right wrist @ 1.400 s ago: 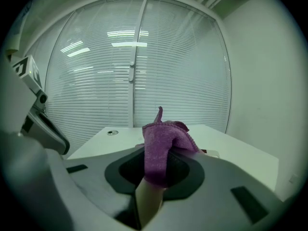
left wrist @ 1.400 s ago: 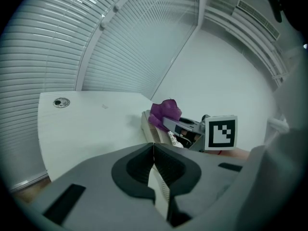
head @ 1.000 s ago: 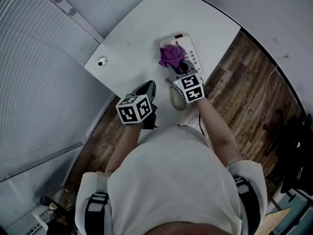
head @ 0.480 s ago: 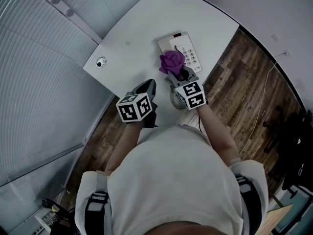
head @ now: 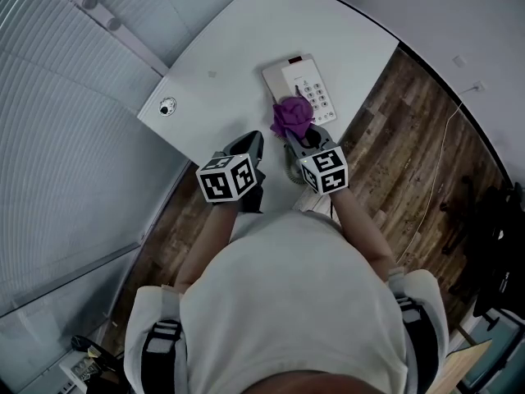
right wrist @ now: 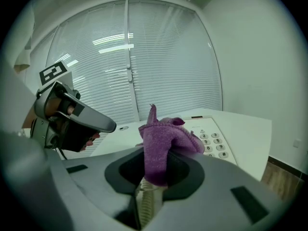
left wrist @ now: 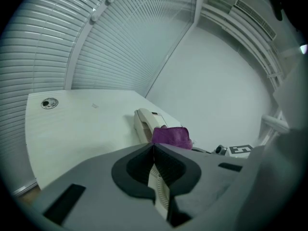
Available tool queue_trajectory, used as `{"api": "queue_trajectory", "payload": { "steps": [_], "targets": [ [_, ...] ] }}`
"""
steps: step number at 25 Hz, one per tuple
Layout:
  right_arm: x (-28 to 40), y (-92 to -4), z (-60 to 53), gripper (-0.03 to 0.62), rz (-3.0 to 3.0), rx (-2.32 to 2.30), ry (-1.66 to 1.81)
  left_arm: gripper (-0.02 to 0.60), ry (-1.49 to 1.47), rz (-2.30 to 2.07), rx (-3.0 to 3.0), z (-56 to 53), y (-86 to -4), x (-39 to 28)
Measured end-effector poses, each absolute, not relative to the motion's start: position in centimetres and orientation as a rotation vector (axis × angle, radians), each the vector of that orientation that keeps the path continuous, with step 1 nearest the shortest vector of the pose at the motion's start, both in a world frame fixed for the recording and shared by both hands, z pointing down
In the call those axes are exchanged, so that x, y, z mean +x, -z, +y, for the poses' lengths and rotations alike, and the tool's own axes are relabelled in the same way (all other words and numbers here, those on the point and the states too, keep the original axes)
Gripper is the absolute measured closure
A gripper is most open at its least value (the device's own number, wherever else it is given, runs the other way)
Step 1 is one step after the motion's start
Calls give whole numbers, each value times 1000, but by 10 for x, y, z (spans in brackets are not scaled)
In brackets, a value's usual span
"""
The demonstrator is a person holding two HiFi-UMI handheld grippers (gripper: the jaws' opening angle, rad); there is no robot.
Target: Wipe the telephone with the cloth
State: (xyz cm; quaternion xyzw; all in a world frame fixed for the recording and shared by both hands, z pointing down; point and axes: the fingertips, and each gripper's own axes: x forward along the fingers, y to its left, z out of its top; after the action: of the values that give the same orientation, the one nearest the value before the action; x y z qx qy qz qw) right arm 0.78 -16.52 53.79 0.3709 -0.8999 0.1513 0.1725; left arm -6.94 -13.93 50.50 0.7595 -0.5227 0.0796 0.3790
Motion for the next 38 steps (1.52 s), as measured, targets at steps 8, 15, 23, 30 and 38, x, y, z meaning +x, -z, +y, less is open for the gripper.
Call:
{"api": "queue_trajectory", "payload": {
  "steps": [8,15,23,30,38],
  "targets": [
    [23,-549,-152,511,-2514,1080,-502,560,-213,-1301,1966,-145,-506,-55],
    [36,-552,-144,511,-2483,1118,-566,560,-228,-1287,1991,-151,-506,-38],
    [71,-543,-151,511,-2431,1306,-576,560,-207,-1316,1962,-177,-510,-28],
    [93,-532,-157,511,-2422,1379,-576,415,-183,-1340,1906,-198,-518,-20],
    [107,-531,-167,511,-2411,1433,-595,356,-195,-1365,1850,-225,-534,-15]
  ]
}}
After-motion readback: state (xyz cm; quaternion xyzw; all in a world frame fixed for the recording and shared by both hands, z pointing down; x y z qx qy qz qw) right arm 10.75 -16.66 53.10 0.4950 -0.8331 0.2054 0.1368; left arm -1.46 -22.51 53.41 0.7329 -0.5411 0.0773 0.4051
